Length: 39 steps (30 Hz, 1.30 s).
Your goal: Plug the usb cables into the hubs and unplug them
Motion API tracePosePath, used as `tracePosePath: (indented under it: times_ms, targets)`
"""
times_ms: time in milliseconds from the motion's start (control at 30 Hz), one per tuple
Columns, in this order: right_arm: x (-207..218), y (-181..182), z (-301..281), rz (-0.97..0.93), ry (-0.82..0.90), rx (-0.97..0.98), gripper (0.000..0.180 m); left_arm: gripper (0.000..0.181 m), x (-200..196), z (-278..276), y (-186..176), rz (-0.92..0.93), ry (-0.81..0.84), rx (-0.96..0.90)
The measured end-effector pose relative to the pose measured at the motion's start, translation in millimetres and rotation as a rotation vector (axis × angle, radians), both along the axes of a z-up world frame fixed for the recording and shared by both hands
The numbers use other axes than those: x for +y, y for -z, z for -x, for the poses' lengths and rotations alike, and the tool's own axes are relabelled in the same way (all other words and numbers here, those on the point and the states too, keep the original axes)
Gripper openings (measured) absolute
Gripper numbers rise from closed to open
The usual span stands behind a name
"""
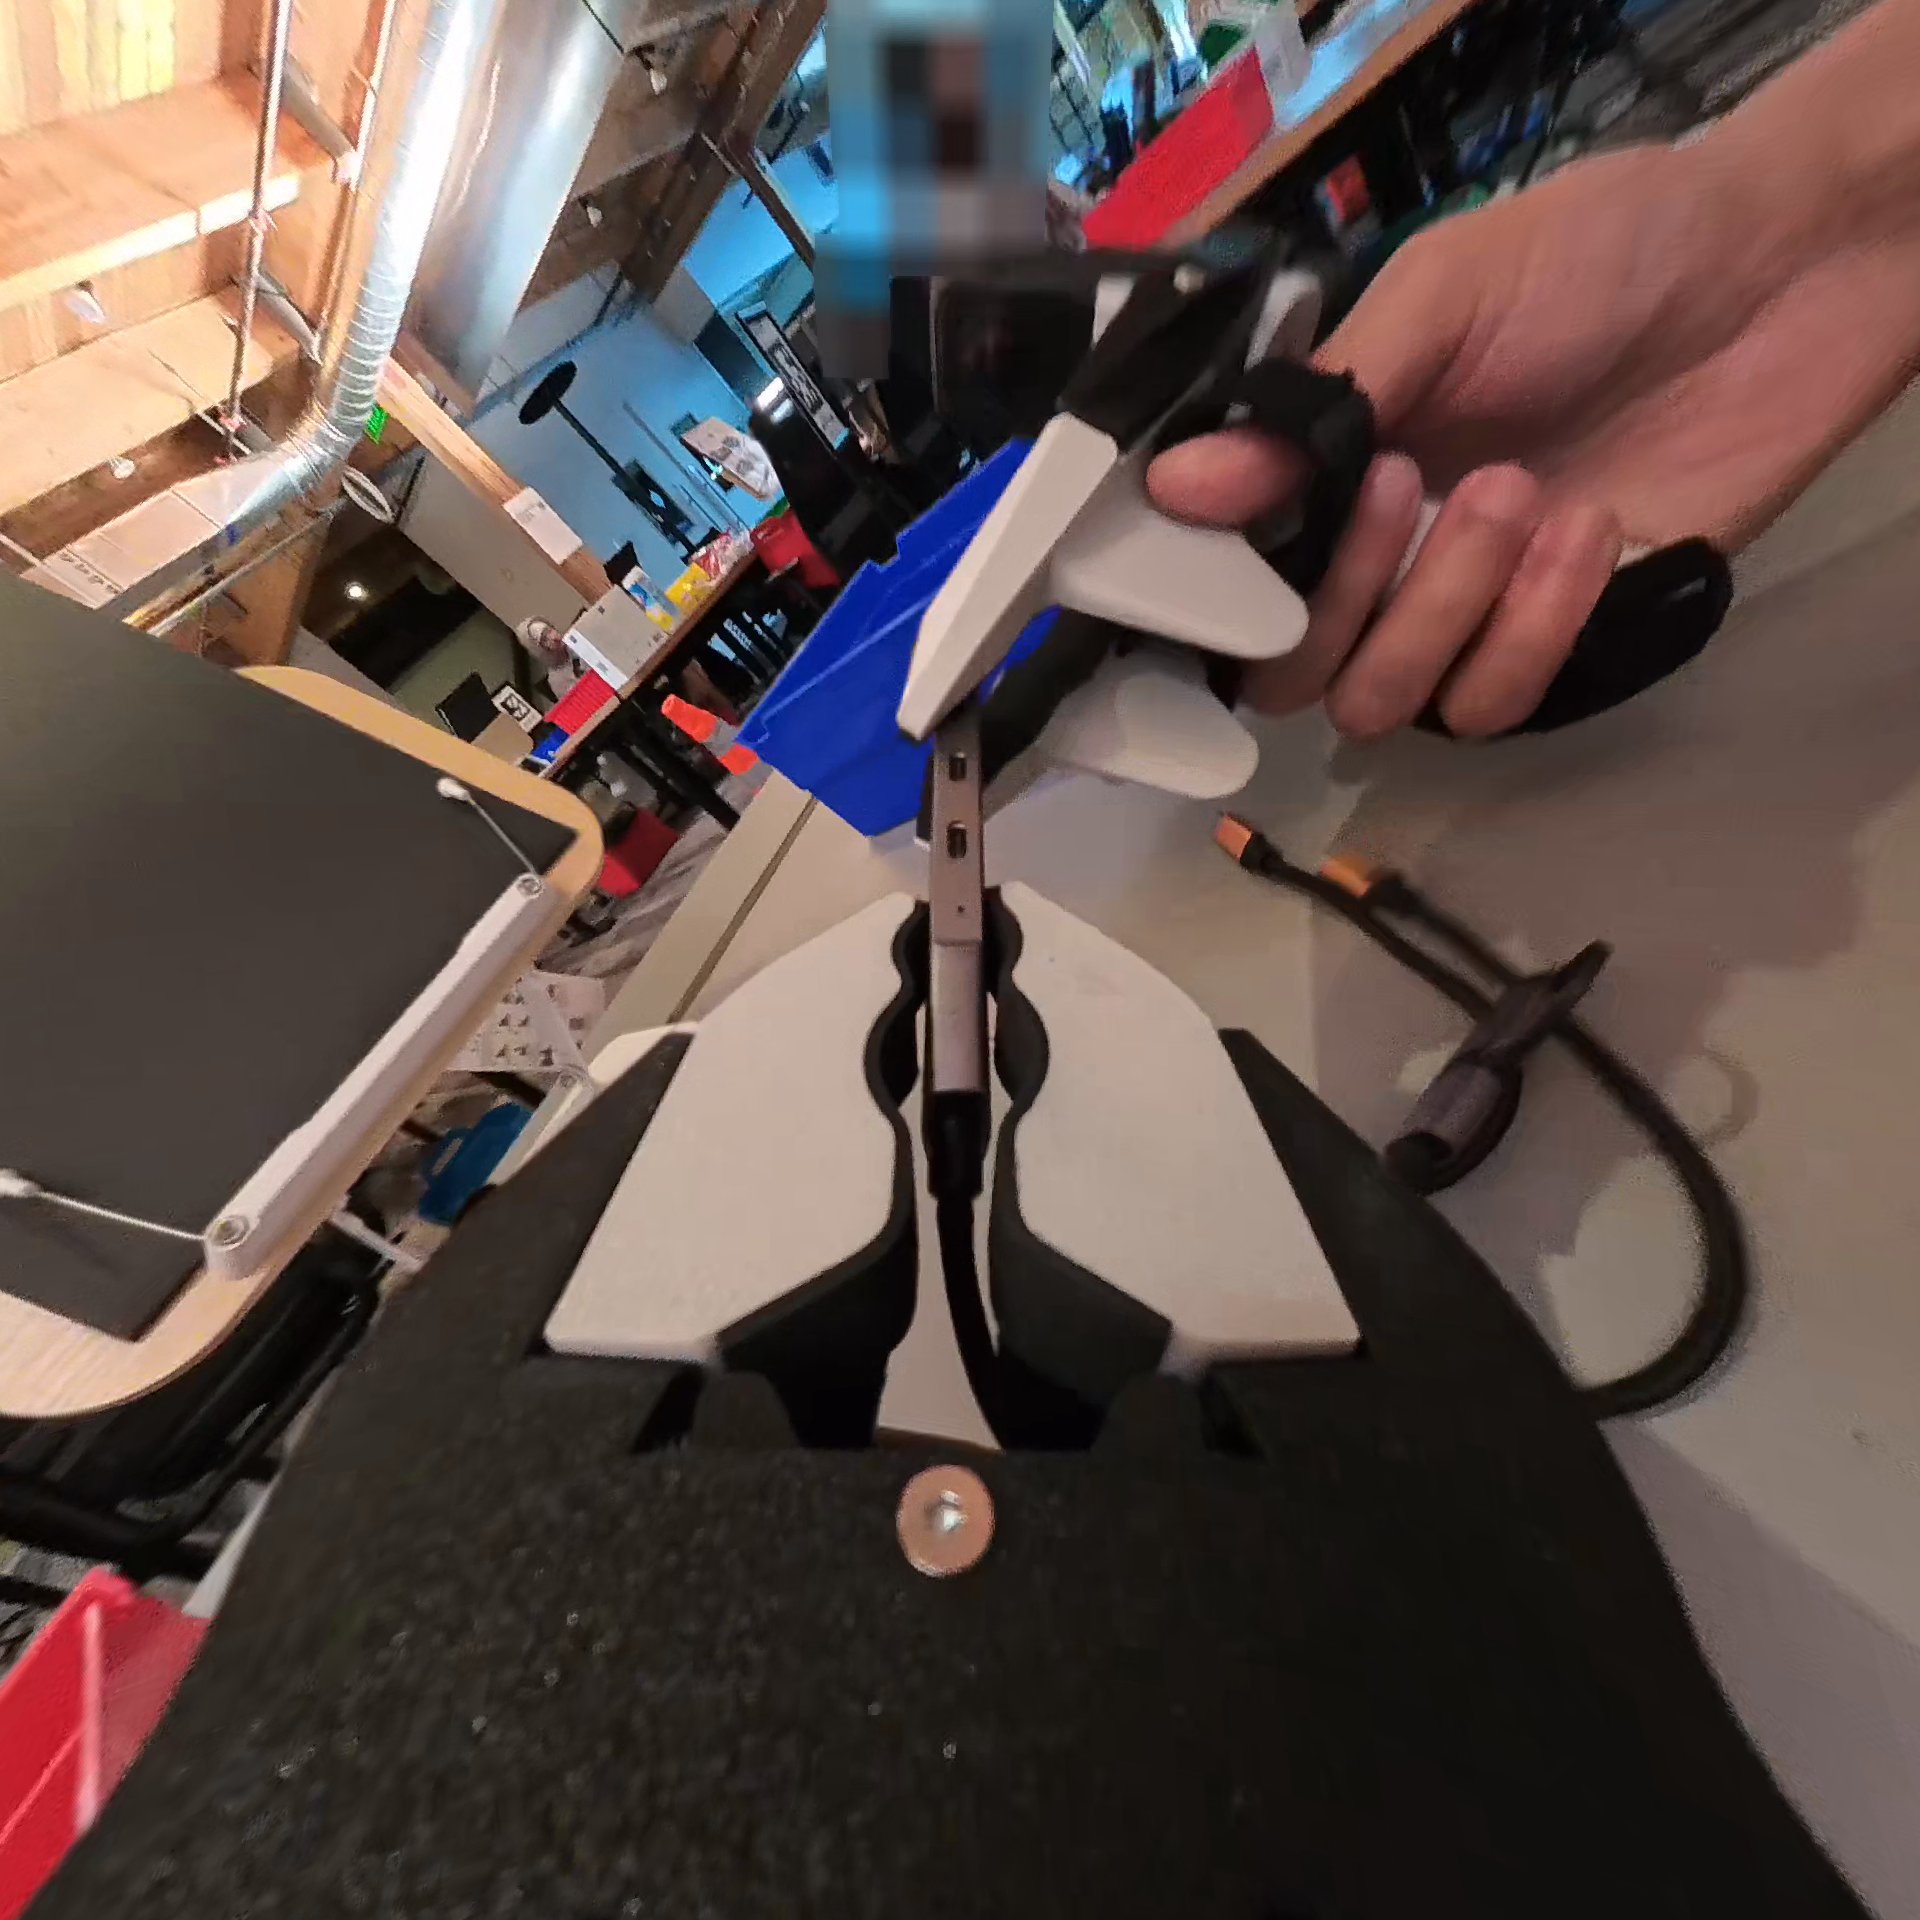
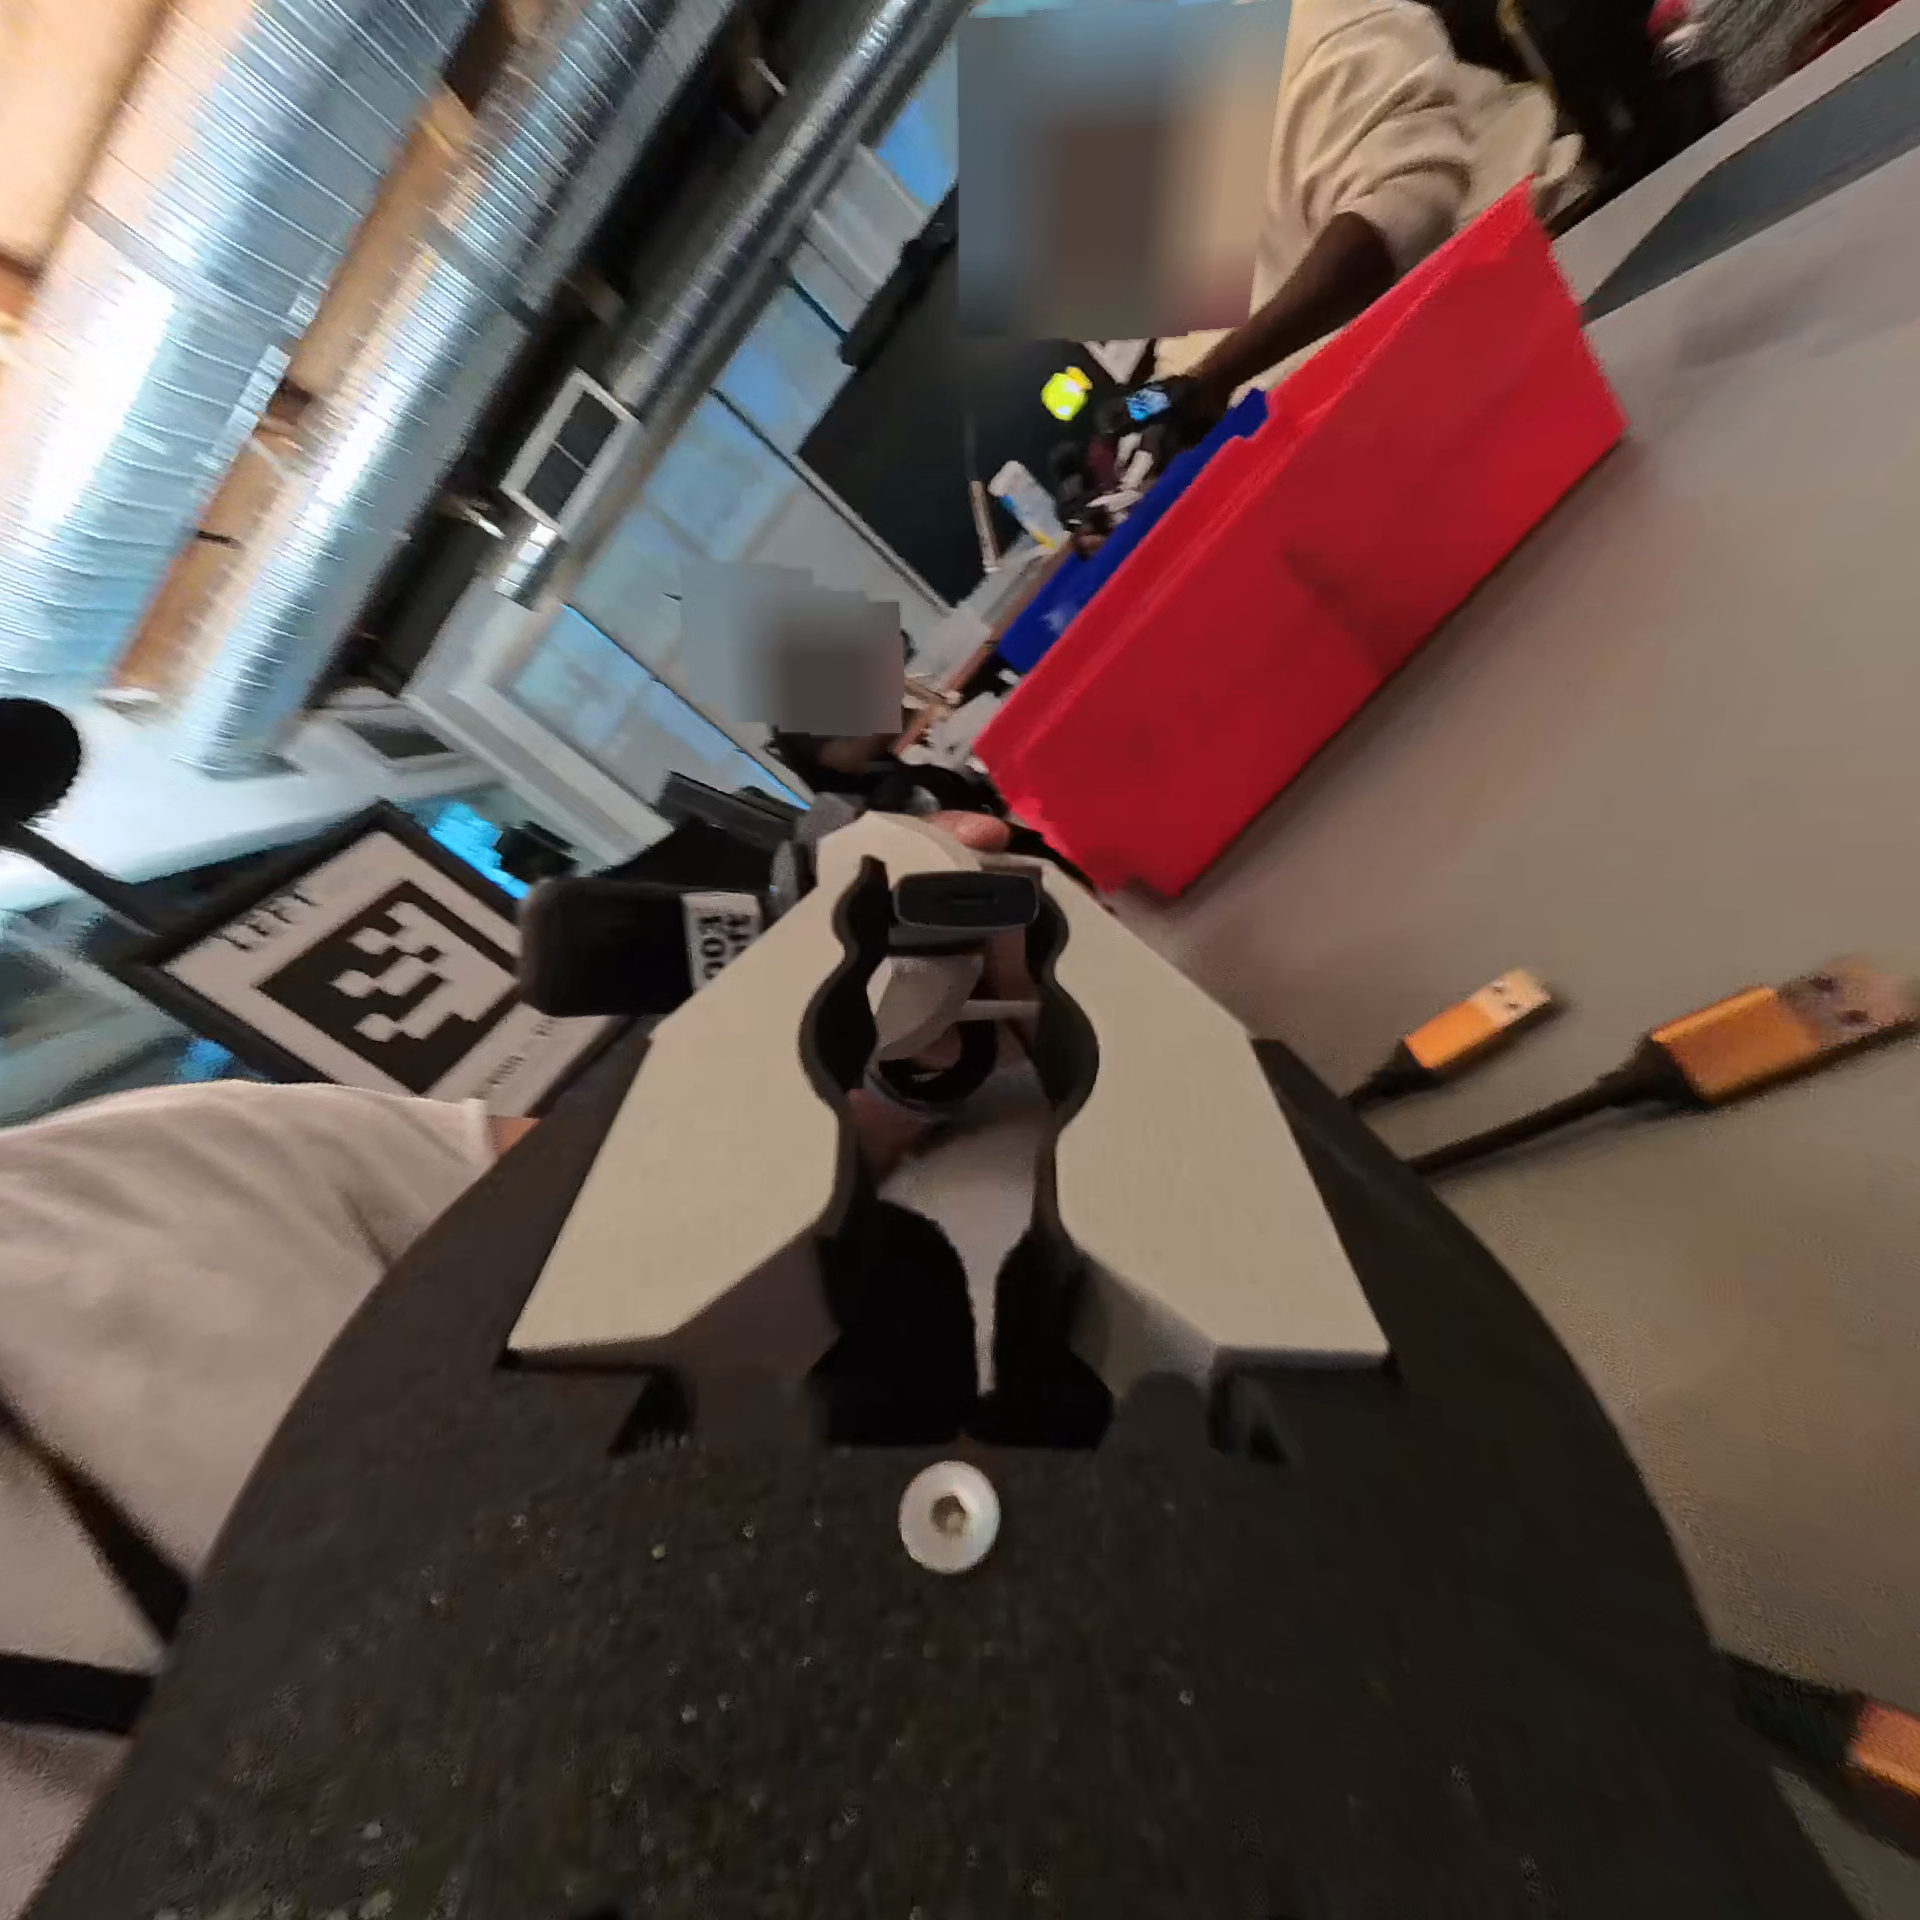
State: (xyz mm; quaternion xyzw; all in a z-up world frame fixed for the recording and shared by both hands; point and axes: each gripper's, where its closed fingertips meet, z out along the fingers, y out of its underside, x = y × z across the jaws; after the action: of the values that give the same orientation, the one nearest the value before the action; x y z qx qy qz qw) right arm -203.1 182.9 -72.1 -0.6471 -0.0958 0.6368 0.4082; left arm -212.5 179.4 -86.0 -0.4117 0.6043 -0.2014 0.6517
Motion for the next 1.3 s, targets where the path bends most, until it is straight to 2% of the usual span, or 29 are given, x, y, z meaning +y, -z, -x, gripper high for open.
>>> tracePosePath:
  times_ms: [133, 267, 333, 500, 667, 767, 933, 1067, 1167, 1300]
  targets:
    - [1, -5, 4, 0.028, -0.037, 0.099, 0.024, 0.009, -3, 4, -8, 0.044, 0.030, -0.040]
    - [0, -8, 4, -0.044, -0.016, 0.001, 0.026, 0.009, -1, 7, -8, 0.048, 0.025, -0.047]
    - [0, -14, -4, -0.111, 0.038, -0.084, 0.034, 0.009, 6, 13, -16, 0.080, 0.008, -0.089]
    - [6, -9, -32, -0.219, 0.227, -0.408, 0.040, 0.009, 27, 26, -54, 0.106, -0.033, -0.146]
    - [18, 43, -58, -0.155, 0.401, -0.793, 0.038, 0.009, 26, 23, -104, 0.107, 0.017, -0.092]
    - [8, 82, -62, -0.096, 0.355, -1.011, 0.036, 0.009, 42, 21, -117, 0.018, -0.077, -0.001]
    - [-15, 99, -70, -0.136, 0.296, -1.162, 0.033, 0.009, 69, 10, -103, -0.082, -0.196, 0.139]
    - [-37, 102, -71, -0.018, 0.287, -1.090, 0.033, 0.009, 77, 8, -91, -0.154, -0.294, 0.220]
    - [-51, 119, -65, 0.008, 0.265, -1.177, 0.034, 0.009, 69, 11, -88, -0.116, -0.345, 0.235]
    - [-48, 126, -63, 0.002, 0.310, -1.250, 0.044, 0.009, 40, 26, -84, -0.042, -0.375, 0.234]
